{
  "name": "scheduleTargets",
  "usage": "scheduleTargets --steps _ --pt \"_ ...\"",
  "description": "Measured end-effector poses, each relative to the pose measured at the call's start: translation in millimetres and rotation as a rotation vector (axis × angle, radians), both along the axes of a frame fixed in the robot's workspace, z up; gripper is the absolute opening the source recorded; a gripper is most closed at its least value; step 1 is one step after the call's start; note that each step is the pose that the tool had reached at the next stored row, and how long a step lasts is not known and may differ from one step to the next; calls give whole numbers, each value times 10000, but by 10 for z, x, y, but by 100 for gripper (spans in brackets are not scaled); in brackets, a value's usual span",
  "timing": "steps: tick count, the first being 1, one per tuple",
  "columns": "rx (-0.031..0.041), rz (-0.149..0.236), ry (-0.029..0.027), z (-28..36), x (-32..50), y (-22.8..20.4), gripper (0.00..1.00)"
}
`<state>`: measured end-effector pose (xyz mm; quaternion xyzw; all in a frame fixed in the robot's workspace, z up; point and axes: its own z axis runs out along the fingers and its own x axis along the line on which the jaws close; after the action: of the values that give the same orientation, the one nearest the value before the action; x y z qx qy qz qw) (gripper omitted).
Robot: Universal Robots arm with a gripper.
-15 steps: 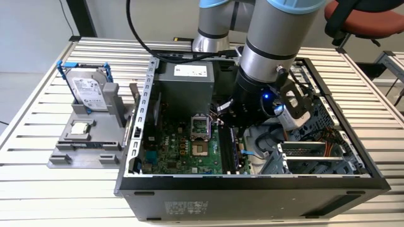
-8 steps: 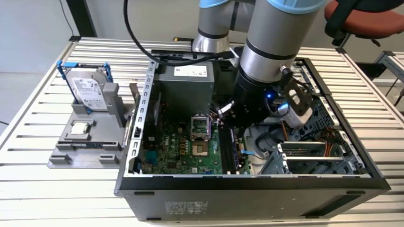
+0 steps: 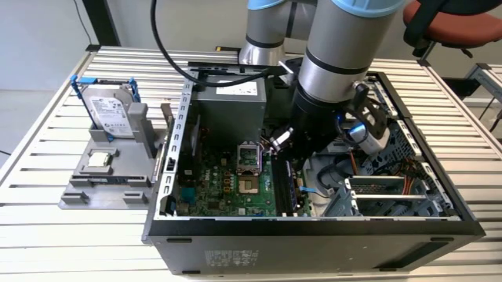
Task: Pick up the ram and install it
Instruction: 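Insert the ram into the slot, then press down the ram until it locks into place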
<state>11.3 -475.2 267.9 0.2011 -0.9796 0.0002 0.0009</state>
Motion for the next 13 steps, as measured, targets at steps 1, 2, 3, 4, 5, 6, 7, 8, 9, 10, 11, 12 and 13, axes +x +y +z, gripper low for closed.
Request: scheduleTargets --steps 1,2,3,4,5,6,7,8,9,10,11,12,13 --pt "0 180 0 0 0 0 0" --pt "0 354 0 0 0 0 0" --pt "-1 520 0 0 -1 0 0" --pt "-1 671 0 0 -1 0 0" --pt "-1 814 0 0 -1 0 0" --pt "-1 945 0 0 -1 0 0" --pt "-3 1069 1 1 -1 0 0" --pt "-5 1195 1 2 0 1 0" --pt "-3 1314 1 1 0 1 0" --pt "-2 1432 0 1 0 2 0" --pt "-1 1534 0 1 1 2 0" --pt "-2 1638 0 1 1 2 0" --pt "-2 1746 0 1 1 3 0"
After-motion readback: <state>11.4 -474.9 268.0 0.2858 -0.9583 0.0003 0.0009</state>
